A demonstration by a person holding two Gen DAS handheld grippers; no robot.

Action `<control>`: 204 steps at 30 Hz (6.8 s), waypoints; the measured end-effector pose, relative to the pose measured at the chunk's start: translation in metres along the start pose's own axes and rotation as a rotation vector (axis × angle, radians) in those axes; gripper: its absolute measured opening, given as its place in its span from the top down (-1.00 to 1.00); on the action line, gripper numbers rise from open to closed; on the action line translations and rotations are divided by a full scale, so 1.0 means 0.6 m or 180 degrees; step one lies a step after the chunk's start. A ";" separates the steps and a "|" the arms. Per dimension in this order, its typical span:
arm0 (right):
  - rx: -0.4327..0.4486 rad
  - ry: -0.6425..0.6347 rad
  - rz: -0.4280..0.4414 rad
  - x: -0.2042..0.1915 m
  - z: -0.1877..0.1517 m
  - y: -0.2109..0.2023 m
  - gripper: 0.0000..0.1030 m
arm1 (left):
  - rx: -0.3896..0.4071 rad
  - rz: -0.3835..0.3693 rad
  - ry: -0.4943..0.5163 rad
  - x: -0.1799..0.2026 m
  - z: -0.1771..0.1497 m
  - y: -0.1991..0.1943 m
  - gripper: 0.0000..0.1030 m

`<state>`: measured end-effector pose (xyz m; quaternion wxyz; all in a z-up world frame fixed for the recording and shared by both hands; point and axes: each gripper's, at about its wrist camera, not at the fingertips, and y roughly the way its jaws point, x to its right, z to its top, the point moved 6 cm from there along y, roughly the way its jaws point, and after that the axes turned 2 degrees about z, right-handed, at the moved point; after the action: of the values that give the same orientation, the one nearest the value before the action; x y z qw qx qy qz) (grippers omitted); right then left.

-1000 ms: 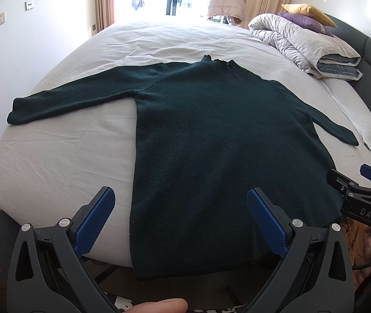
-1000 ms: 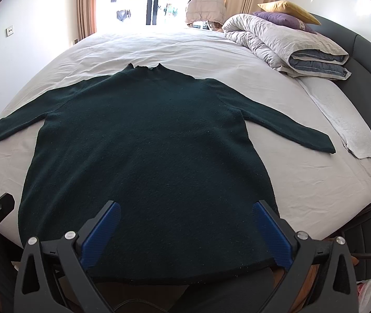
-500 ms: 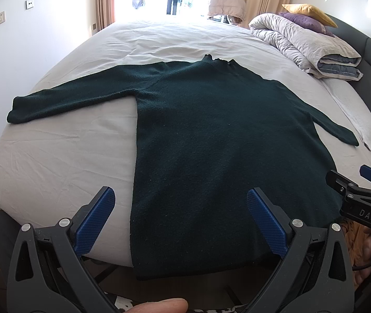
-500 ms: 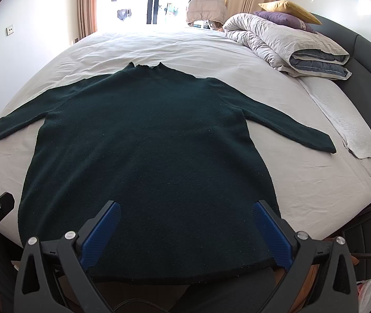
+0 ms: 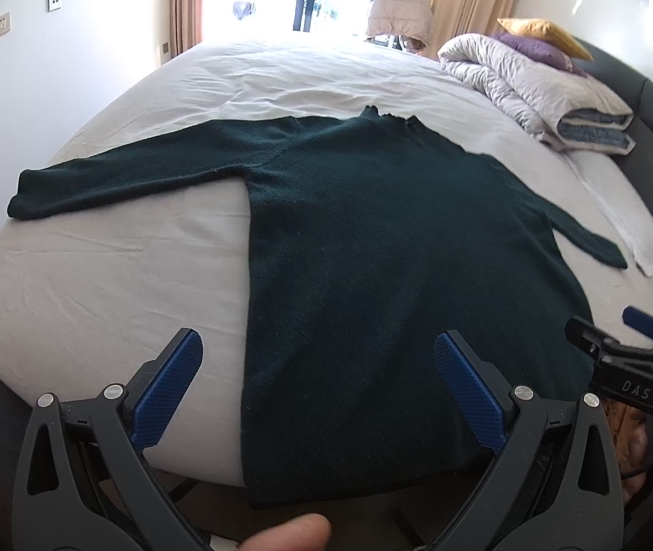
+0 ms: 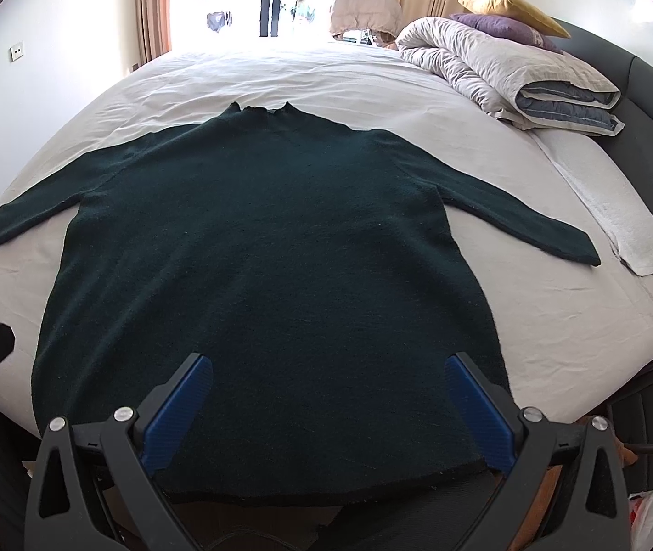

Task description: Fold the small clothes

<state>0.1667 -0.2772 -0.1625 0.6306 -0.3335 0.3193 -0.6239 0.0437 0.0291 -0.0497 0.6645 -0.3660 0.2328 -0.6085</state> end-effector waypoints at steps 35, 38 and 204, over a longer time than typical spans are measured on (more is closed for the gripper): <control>-0.0128 0.0267 0.1953 -0.268 0.163 0.175 -0.13 | 0.0660 -0.0965 -0.3404 -0.723 0.186 0.232 0.13; -0.0152 0.0326 0.1980 -0.272 0.178 0.195 0.07 | 0.0611 -0.0913 -0.3420 -0.730 0.190 0.255 0.62; 0.1226 0.3753 0.1216 0.818 0.155 0.317 0.82 | -0.0139 -0.0537 0.0430 0.210 0.174 0.604 0.76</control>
<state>0.3609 -0.7661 -0.2582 0.4979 0.2467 0.5480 -0.6253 0.3729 -0.0760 -0.2466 0.5856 -0.3568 0.2587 -0.6803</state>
